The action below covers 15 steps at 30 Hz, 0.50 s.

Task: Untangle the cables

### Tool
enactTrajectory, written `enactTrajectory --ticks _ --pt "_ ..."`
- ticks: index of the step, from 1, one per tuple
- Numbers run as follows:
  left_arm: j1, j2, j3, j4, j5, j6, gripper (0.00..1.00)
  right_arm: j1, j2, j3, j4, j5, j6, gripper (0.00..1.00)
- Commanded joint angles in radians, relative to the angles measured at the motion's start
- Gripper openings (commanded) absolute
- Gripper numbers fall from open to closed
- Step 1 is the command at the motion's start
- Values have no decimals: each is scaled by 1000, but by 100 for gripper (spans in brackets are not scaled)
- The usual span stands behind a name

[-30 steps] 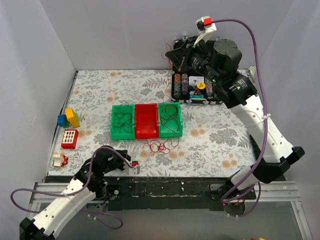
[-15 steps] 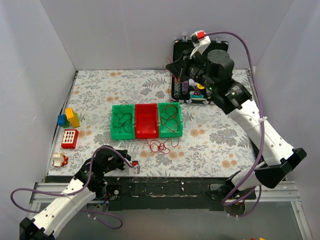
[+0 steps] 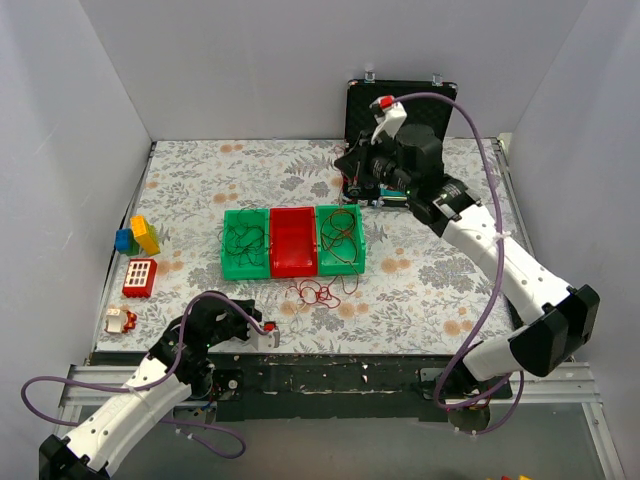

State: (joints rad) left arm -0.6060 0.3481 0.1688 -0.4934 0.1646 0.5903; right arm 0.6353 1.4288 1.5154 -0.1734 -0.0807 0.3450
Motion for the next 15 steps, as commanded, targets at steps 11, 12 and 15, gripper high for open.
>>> enactTrajectory --ticks 11,12,15 --pt "-3 9 23 39 21 -36 0 -6 59 -529 193 13 107 1" --pt "-3 11 27 50 19 -53 0 -5 76 -514 184 18 101 1" --pt "-3 18 47 72 13 -83 0 -3 105 -448 134 22 81 17"
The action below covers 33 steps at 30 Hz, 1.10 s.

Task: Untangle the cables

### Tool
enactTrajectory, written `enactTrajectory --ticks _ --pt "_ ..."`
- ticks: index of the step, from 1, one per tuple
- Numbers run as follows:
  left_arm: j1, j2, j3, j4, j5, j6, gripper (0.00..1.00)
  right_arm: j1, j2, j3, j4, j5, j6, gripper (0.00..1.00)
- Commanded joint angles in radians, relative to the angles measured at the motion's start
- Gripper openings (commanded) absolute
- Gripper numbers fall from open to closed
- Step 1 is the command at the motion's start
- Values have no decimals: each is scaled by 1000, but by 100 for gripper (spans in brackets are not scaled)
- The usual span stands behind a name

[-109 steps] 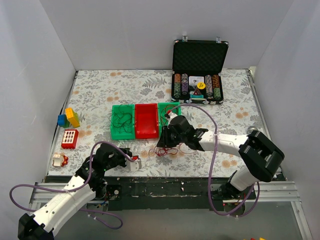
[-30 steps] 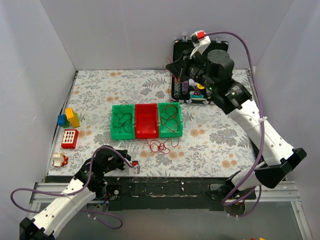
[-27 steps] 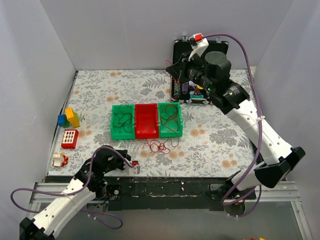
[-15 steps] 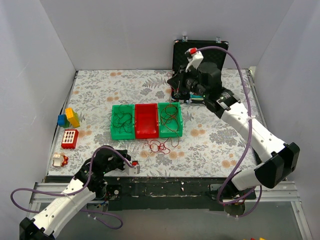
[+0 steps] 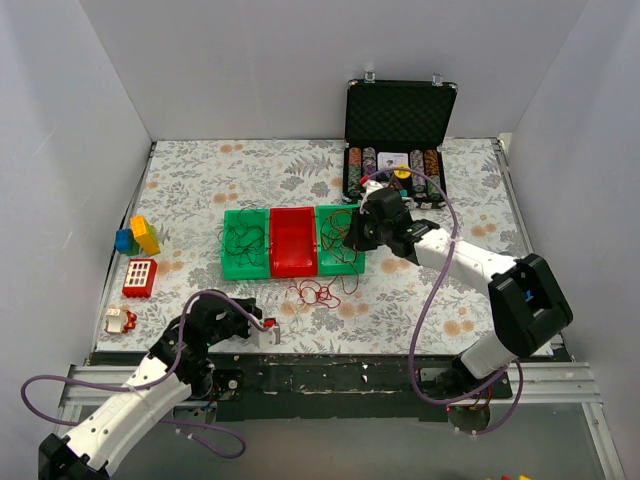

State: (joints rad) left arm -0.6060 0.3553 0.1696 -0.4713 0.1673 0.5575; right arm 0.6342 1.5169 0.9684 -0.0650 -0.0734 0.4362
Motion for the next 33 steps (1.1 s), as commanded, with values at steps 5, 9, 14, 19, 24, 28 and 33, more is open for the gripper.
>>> enactTrajectory --ticks 5,9,14,19,24,28,33 --pt "-3 24 54 51 21 -70 0 2 -20 144 -22 50 -30 56" --pt "-3 17 47 51 28 -74 0 9 -72 139 -61 61 -37 83" --pt "-1 17 45 48 24 -80 0 77 -196 26 -72 136 -54 87" --pt "-3 14 41 39 21 -76 0 269 -273 -112 -44 192 -24 88" --pt "-3 14 31 39 21 -71 0 341 -227 -230 54 173 65 84" --pt "-3 14 33 33 23 -70 0 354 -160 -235 135 182 82 82" --pt "-3 10 36 23 12 -70 0 355 -81 -223 198 192 96 79"
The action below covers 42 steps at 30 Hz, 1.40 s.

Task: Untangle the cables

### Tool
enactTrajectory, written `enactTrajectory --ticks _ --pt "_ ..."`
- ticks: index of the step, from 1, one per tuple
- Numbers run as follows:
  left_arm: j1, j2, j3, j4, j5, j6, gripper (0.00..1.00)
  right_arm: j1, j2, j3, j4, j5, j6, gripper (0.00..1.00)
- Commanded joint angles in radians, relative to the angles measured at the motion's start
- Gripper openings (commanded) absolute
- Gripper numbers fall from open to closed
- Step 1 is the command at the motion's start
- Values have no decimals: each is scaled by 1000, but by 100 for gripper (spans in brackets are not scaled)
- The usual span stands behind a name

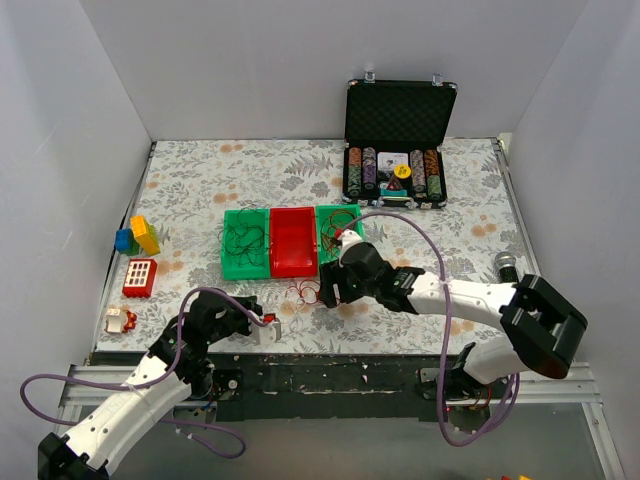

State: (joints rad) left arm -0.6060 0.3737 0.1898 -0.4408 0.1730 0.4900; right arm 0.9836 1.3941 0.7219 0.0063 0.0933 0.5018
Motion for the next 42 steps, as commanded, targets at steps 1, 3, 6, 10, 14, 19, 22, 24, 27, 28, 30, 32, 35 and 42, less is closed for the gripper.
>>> enactTrajectory --ticks 1,3,6,10,14,19,22,24,27,28,30,32,35,42 --pt "-3 -9 14 -7 6 -4 0 6 61 28 132 23 35 76" --pt "-3 -10 14 -7 8 -2 0 6 106 36 141 19 43 70" --pt "-3 -13 13 -9 8 -2 0 7 152 36 150 28 58 52" --pt "-3 -21 11 -15 3 -2 0 9 111 19 144 54 66 13" --pt "-3 -35 0 -16 2 7 0 12 -36 8 75 106 46 1" --pt "-3 -41 -12 -18 13 13 0 9 -256 34 -55 173 -2 1" --pt "-3 -32 -13 -12 19 18 0 3 -354 95 -135 226 -46 1" --pt "-3 -25 -12 -12 19 18 0 -8 -391 146 -176 264 -81 1" --pt "-3 -19 -12 -16 16 21 0 -37 -411 249 -241 312 -150 1" --pt "-3 -19 -12 -24 16 25 0 -58 -411 289 -255 331 -169 1" --pt "-3 -21 -13 -32 19 25 0 -92 -406 341 -246 307 -216 1" --pt "-3 -24 -16 -33 19 30 0 -124 -376 399 -243 270 -239 1" --pt "-3 -25 -18 -33 17 35 0 -135 -302 499 -243 249 -279 1" --pt "-3 -25 -7 -36 10 35 0 -183 -176 652 -223 226 -316 1"
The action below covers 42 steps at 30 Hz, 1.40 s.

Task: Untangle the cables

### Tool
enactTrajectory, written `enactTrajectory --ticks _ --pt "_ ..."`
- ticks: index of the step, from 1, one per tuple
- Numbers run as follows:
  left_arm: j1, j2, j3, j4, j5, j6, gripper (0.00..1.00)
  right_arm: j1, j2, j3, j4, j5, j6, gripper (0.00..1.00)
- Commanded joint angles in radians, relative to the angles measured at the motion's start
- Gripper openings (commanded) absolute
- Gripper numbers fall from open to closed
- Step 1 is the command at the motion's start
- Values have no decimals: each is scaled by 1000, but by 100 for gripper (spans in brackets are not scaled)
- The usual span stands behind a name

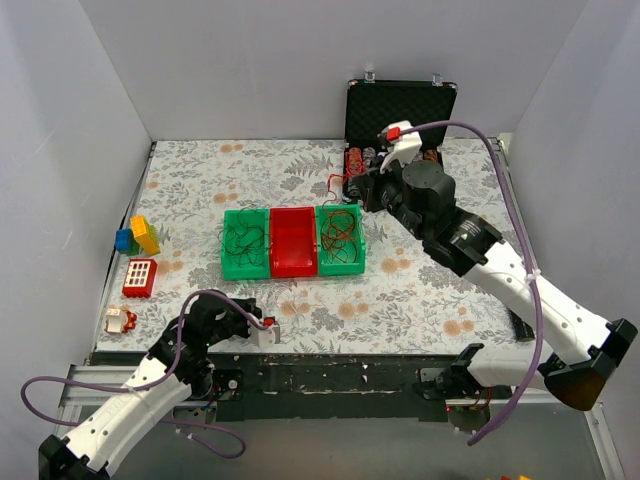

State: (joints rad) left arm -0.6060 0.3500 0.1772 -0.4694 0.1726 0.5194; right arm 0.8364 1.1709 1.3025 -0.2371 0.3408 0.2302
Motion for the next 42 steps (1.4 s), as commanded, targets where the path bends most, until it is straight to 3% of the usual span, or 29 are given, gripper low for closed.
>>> enactTrajectory --ticks 1,7,20,22,27,28,33,39,42 --pt "-3 -5 5 -6 11 4 0 -46 56 67 25 -34 -37 1" --pt "-3 -5 51 17 39 -57 0 -75 79 -66 90 -59 9 1" --pt "-3 155 349 95 188 -404 0 -89 288 -301 143 -170 110 1" --pt "-3 153 361 94 202 -418 0 -89 335 -289 144 -221 112 19" --pt "-3 138 398 61 234 -434 0 -89 280 -272 169 -266 126 79" --pt "-3 132 403 55 238 -432 0 -89 254 -272 177 -273 126 84" --pt "-3 107 401 49 263 -415 0 -85 119 -330 283 -463 132 86" --pt "-3 84 406 48 297 -381 0 -51 111 -401 377 -813 123 87" --pt "-3 69 409 48 309 -364 0 -36 119 -425 407 -914 135 87"
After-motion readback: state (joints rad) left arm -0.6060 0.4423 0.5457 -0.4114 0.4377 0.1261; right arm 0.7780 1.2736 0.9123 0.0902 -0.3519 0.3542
